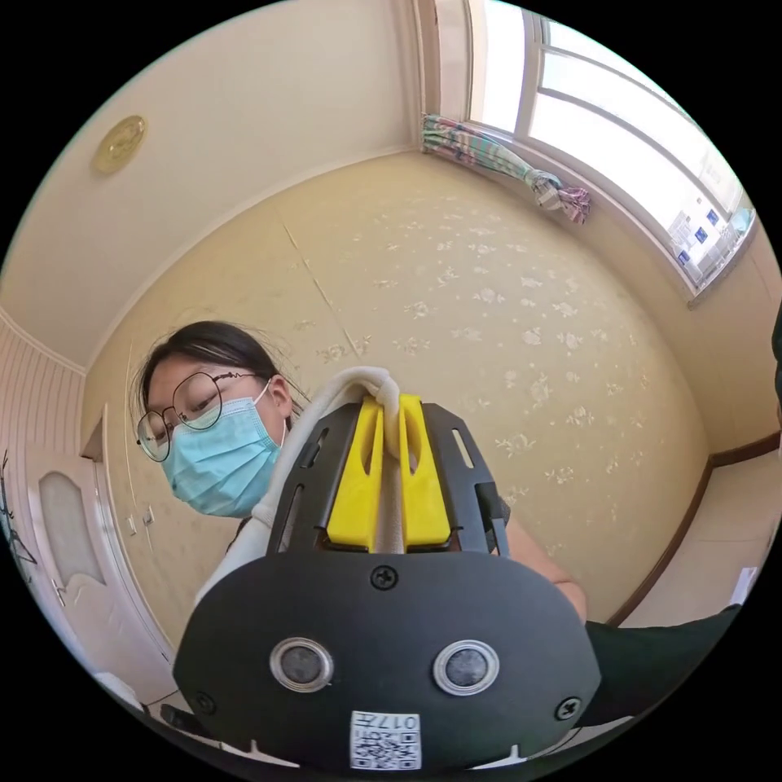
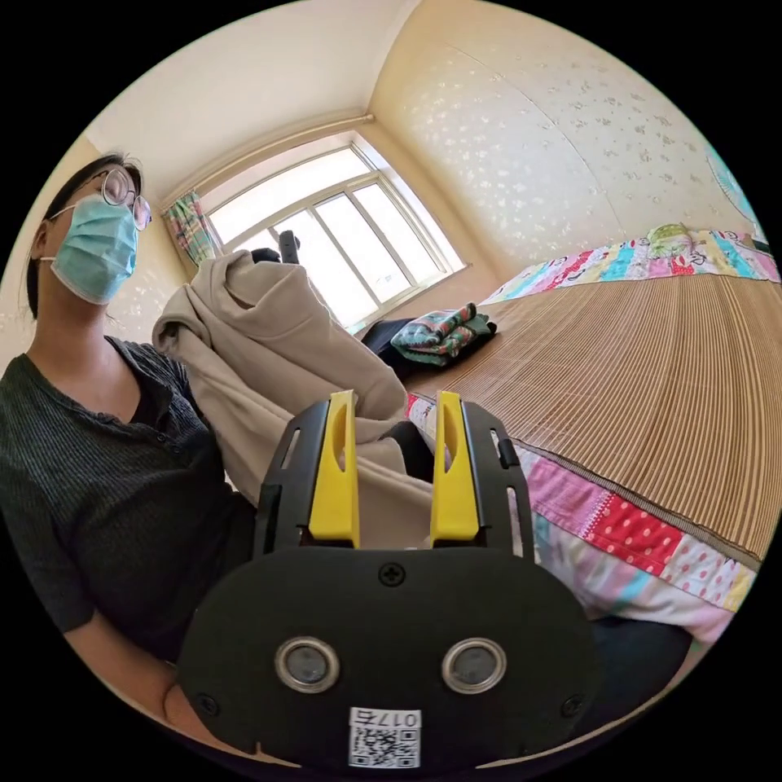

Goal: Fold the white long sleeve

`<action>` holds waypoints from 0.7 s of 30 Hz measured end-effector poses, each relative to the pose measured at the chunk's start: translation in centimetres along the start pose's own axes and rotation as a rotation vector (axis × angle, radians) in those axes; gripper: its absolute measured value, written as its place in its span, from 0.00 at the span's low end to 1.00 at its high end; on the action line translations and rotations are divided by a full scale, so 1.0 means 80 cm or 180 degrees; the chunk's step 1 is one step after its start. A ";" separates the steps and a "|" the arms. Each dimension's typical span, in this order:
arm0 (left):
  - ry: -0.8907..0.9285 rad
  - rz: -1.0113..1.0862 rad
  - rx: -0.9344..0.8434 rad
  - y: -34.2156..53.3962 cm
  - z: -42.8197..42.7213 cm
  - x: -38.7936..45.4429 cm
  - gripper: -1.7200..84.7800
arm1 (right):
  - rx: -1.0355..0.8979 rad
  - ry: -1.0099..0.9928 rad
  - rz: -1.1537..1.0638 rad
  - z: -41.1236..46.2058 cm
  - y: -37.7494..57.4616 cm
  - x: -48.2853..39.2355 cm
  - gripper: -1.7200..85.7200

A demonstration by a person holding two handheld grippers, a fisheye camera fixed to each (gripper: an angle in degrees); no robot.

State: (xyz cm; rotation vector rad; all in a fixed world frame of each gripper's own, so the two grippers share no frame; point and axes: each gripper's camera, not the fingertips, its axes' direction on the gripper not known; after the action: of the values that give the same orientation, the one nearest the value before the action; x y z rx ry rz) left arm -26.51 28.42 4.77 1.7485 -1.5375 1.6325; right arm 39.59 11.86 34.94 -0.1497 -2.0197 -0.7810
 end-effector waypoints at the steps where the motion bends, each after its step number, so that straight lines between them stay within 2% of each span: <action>1: 0.0059 0.0036 0.0010 -0.001 0.012 0.000 0.05 | -0.0056 -0.0035 0.0000 0.009 -0.006 0.001 0.19; 3: 0.0136 0.0052 -0.0001 0.000 0.026 -0.003 0.05 | -0.0117 -0.0234 -0.0055 0.023 -0.016 0.001 0.20; 7: 0.0309 0.0091 0.0115 0.011 0.045 -0.015 0.05 | -0.0557 -0.1217 -0.0141 0.087 -0.040 0.016 0.21; 12: 0.0460 0.0199 0.0260 0.023 0.062 -0.025 0.05 | -0.0745 -0.1260 0.0000 0.152 -0.039 0.043 0.15; 14: 0.0522 0.0239 0.0287 0.023 0.068 -0.026 0.05 | -0.0675 -0.1496 0.0026 0.166 -0.043 0.052 0.12; 18: 0.0616 0.0346 0.0308 0.025 0.078 -0.030 0.05 | -0.0601 -0.1712 0.0066 0.187 -0.060 0.061 0.17; 21: 0.0739 0.0517 0.0357 0.029 0.083 -0.035 0.05 | -0.0951 -0.1910 0.0100 0.236 -0.071 0.067 0.19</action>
State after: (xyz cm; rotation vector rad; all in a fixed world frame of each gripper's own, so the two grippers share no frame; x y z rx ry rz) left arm -24.28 23.67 -0.67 1.4549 -1.5376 1.9578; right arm 20.59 17.32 29.79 -0.6516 -2.4307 -1.1102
